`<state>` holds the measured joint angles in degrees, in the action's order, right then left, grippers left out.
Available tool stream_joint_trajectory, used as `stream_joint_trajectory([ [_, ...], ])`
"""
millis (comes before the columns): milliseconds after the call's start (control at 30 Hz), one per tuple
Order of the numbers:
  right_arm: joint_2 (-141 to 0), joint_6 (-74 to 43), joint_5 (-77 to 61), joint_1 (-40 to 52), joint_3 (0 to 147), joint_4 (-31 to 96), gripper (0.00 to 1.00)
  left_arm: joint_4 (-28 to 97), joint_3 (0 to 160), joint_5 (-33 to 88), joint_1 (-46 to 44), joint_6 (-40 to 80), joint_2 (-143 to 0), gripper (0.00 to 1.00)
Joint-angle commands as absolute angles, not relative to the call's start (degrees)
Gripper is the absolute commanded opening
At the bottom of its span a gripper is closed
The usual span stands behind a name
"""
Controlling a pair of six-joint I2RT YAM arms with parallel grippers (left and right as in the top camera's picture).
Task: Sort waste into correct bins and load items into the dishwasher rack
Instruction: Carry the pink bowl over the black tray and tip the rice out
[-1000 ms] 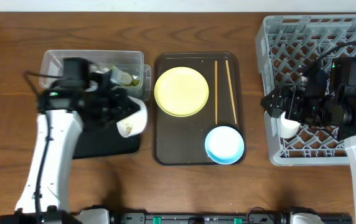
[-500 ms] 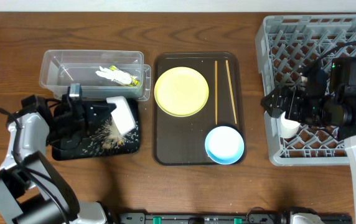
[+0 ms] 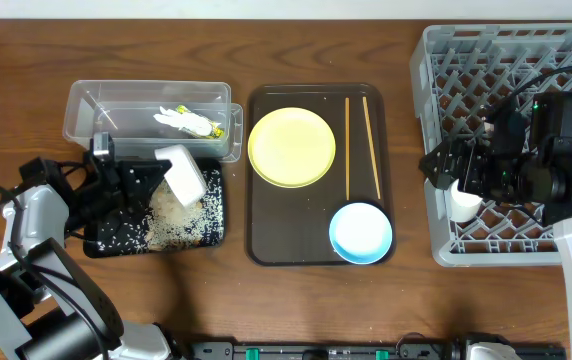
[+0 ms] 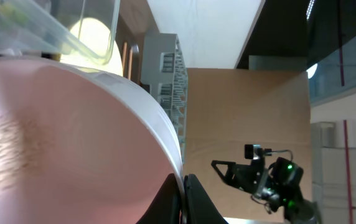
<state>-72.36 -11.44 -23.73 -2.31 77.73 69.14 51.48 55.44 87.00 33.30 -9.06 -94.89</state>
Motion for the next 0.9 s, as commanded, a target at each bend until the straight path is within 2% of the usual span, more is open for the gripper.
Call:
stream_joint_trajectory([
  [0,-72.3,-10.7,-23.8,-1.4,77.9,69.1,0.99,50.7,55.2,86.7,33.7,-10.5,-95.3,0.06],
  [100,-72.3,-10.7,-23.8,-1.4,77.9,69.1,0.99,54.2,55.2,90.0,33.9,-12.1,-95.2,0.06],
  [167,-72.3,-10.7,-23.8,-1.4,77.9,69.3,0.99,52.4,55.2,86.0,34.0,-13.3,-95.2,0.06],
  [233,-72.3,-10.7,-23.8,-1.4,77.9,69.0,0.98,52.2,55.1,82.7,34.2,-8.1,-95.4,0.06],
  [333,-72.3,-10.7,-23.8,-1.4,77.9,69.2,0.99,55.2,54.8,89.4,33.6,-14.0,-95.4,0.06],
  [433,-72.3,-10.7,-23.8,-1.4,77.9,69.0,0.99,52.5,54.8,81.6,34.1,-7.9,-95.5,0.06],
  [500,-72.3,-10.7,-23.8,-1.4,77.9,69.1,0.99,57.1,54.7,90.2,33.5,-13.0,-95.4,0.06],
  [567,-72.3,-10.7,-23.8,-1.4,77.9,69.3,0.99,55.8,54.9,86.7,33.0,-16.4,-95.2,0.06],
  [600,-72.3,-10.7,-23.8,-1.4,77.9,69.2,0.99,53.9,54.9,81.4,33.2,-12.9,-95.3,0.06],
  [633,-72.3,-10.7,-23.8,-1.4,77.9,69.0,0.99,54.5,54.8,81.8,33.2,-10.7,-95.3,0.06],
  [700,-72.3,-10.7,-23.8,-1.4,77.9,69.0,0.99,57.8,54.7,88.6,32.5,-16.9,-95.1,0.06],
  [800,-72.3,-10.7,-23.8,-1.4,77.9,68.8,0.99,57.5,54.7,83.7,31.8,-14.5,-95.1,0.06],
  [867,-72.3,-10.7,-23.8,-1.4,77.9,68.6,0.99,62.5,54.7,83.7,30.2,-19.0,-94.4,0.06],
])
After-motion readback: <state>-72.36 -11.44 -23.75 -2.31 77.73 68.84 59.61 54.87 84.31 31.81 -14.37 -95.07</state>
